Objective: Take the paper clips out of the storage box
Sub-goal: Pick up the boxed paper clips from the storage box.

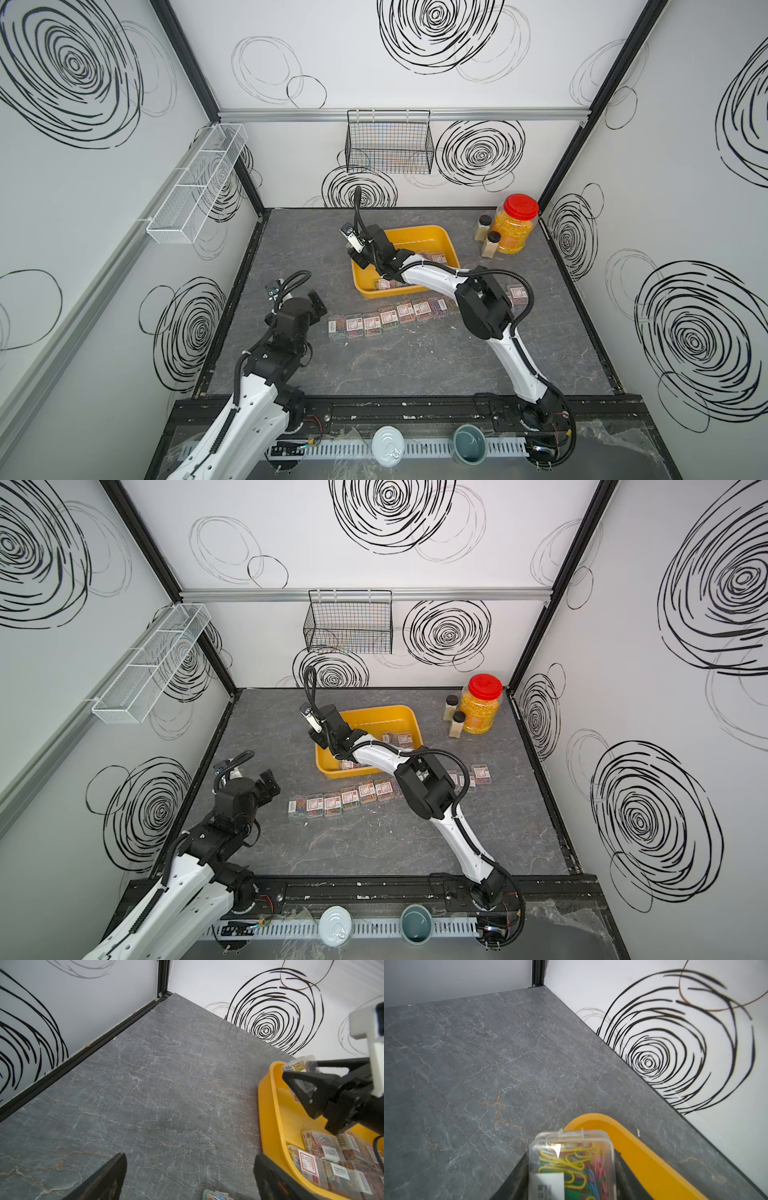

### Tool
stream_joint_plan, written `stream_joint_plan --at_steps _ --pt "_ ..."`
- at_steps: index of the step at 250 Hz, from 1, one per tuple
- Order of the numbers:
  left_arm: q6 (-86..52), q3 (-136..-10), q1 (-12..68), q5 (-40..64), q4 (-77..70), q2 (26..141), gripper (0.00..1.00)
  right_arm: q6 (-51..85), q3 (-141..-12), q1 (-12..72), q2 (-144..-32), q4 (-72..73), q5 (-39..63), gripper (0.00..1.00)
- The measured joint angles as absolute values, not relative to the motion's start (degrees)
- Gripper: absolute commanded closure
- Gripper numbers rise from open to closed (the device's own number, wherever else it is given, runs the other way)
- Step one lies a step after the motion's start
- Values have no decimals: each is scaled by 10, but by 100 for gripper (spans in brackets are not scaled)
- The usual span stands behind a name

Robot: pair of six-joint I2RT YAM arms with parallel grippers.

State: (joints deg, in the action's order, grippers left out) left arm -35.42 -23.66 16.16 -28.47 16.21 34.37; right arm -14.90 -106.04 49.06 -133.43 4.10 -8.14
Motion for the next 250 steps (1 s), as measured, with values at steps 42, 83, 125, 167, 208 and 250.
stream_joint_plan --at_steps 42,83,125,167,208,250 --pt "-354 -232 160 -283 166 327 1 -144 -972 486 -1290 96 -55 76" --pt "-354 -229 159 -279 167 313 1 -151 -1003 483 -1321 113 -52 83" --pt "-354 -229 156 -275 167 304 1 -152 -1010 485 -1333 114 -54 79" --pt "-354 -228 152 -270 169 299 1 -146 -975 490 -1322 126 -56 84" --pt "-354 -228 152 -268 170 295 1 -114 -891 490 -1242 126 -54 80" --pt "-354 -226 149 -263 171 286 1 -64 -803 494 -1102 140 -55 79"
